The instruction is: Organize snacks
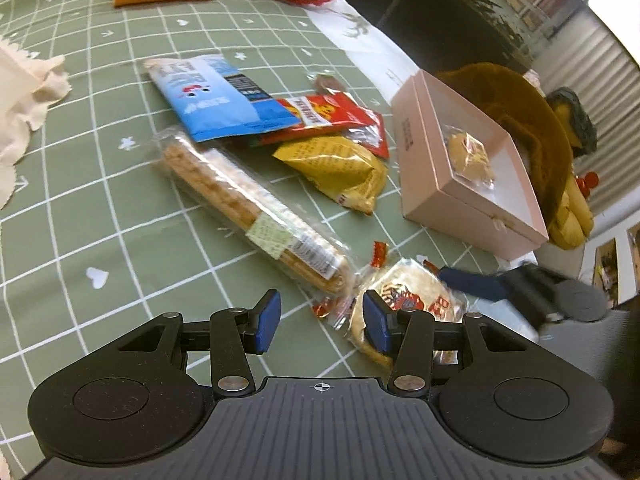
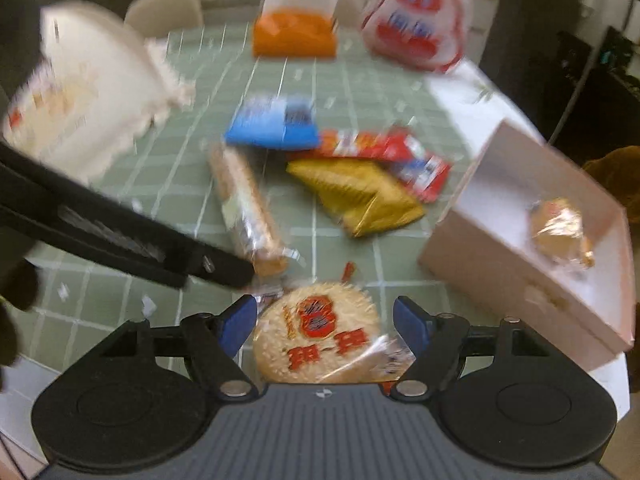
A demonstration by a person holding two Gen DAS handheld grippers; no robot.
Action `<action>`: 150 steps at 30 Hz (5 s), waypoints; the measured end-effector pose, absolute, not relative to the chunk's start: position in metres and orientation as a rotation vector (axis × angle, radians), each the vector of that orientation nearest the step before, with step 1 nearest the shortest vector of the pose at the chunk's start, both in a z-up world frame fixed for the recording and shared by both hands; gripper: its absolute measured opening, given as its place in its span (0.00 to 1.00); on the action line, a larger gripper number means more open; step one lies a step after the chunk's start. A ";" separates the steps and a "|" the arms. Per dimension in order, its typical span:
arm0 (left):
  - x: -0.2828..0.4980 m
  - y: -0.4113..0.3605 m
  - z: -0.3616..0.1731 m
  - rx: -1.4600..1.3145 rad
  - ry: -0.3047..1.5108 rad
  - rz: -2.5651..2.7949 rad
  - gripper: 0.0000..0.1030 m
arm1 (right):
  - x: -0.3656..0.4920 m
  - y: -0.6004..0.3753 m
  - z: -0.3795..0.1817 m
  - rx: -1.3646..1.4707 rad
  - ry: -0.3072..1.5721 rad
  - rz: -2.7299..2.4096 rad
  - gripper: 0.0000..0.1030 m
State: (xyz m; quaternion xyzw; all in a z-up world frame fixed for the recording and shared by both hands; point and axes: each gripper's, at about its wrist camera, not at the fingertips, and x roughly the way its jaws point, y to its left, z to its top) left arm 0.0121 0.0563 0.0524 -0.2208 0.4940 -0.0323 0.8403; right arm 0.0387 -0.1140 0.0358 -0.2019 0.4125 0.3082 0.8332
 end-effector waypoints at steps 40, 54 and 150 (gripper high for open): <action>0.043 -0.076 0.032 -0.264 1.106 -0.436 0.44 | 0.056 -0.391 0.035 0.599 0.898 0.232 0.15; 0.039 -0.052 0.025 -0.313 1.127 -0.348 0.44 | 0.062 -0.325 0.048 0.278 0.883 0.225 0.56; 0.007 -0.003 0.045 -0.324 1.062 -0.308 0.25 | -0.014 -0.232 0.040 -0.093 0.854 0.257 0.76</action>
